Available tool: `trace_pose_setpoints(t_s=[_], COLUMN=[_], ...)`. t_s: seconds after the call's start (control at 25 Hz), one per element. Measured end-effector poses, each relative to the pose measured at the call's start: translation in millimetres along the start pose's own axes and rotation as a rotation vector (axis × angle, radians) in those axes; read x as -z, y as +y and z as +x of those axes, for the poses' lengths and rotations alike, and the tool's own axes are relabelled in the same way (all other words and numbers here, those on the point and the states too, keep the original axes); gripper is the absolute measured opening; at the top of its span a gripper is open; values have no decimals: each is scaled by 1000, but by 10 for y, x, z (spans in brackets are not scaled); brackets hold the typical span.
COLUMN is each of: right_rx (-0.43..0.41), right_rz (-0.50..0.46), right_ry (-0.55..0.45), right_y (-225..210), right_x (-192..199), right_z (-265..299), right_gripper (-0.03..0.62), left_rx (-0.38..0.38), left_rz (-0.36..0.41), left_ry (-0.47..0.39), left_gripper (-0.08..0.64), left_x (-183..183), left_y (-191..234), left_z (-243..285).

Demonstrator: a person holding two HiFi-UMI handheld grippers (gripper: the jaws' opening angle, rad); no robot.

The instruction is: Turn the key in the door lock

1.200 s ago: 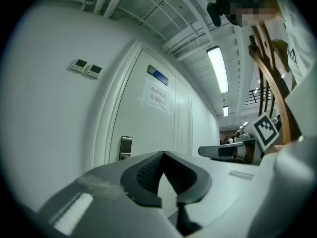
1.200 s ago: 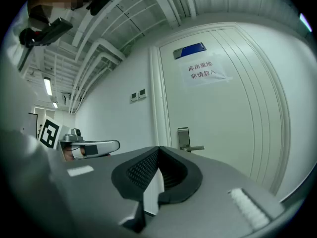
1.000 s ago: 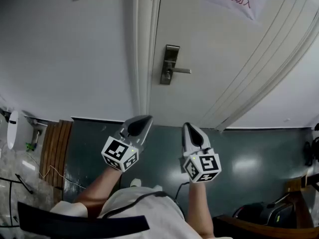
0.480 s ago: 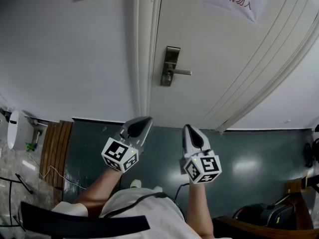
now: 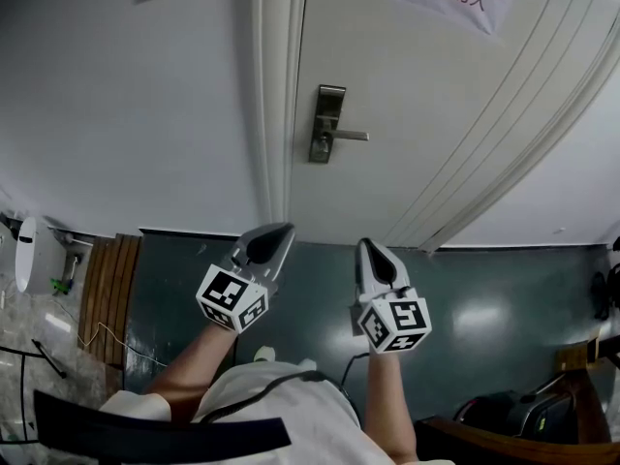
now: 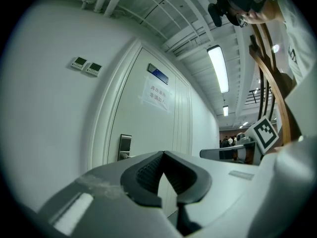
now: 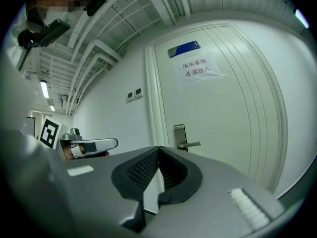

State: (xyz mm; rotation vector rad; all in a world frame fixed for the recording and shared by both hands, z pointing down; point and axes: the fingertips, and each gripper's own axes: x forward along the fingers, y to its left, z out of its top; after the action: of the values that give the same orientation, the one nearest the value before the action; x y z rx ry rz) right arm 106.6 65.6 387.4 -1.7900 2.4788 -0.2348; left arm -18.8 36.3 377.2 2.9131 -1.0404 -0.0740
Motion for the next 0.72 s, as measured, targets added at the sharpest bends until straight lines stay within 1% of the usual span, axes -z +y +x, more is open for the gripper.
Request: trace_pose_setpoints(t_s=[0.28, 0.72], right_rx=[-2, -24], right_rz=[7, -6], right_ry=[4, 11], right_y=[-55, -185], right_x=[31, 60], right_z=[-52, -111], right_gripper=[8, 8], left_rx=[3, -22], left_rz=[3, 11], left_ry=[9, 16], left_gripper=[6, 5], left_x=[33, 73], left_y=[-86, -233], left_z=[38, 118])
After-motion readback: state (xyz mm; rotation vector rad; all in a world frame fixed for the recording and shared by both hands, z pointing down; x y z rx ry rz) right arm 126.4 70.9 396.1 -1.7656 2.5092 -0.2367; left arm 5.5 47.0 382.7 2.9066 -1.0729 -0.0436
